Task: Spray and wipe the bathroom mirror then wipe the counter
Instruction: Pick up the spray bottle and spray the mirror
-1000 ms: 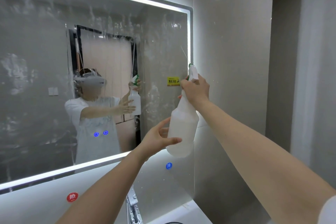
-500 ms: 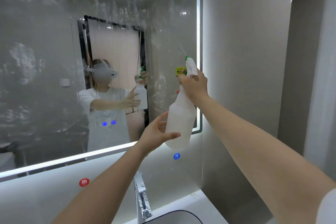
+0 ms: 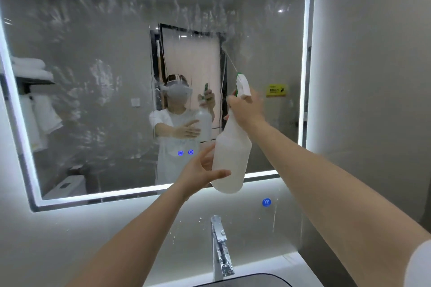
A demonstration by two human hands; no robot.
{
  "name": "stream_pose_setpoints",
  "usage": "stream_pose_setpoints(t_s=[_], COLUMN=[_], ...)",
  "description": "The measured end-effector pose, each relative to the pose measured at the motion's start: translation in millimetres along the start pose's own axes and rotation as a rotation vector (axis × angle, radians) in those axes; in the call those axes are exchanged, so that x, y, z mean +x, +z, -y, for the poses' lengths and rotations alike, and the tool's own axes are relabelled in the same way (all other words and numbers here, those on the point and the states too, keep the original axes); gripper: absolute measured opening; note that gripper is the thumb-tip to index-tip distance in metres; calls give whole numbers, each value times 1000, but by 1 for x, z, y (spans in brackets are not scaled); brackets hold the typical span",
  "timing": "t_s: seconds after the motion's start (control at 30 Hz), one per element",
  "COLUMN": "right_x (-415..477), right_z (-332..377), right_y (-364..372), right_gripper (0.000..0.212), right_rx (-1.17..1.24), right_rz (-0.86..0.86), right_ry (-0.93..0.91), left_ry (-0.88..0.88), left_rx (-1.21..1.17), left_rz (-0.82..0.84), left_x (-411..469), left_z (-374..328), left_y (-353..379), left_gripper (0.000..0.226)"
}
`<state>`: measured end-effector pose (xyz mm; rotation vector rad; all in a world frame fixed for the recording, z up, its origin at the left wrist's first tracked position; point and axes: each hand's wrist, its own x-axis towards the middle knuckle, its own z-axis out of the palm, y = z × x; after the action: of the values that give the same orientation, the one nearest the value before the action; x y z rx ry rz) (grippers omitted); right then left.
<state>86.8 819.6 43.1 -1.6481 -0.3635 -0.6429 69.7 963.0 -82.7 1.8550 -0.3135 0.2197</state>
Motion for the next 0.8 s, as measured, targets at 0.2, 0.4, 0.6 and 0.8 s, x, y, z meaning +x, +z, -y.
stream_pose_setpoints(t_s=[0.2,0.4,0.6,0.8], right_x=[-3,-9,-17,-17], right_z=[9,17,25,36], right_y=[43,81,112,132], right_gripper=[15,4,4,11], right_rx=[56,31,-12,-24], right_rz=[61,102,142,149], right_ry=[4,-49,-60,-64], left_ry=[-35,-60,-82,-66], left_rx=[38,63,125,140], left_rz=[-61,-117,-164,-182], left_x=[-12,-28,-39,-44], left_z=[9,12,21,20], left_y=[-45,-81,-111,-128], left_gripper=[80,78,85,89])
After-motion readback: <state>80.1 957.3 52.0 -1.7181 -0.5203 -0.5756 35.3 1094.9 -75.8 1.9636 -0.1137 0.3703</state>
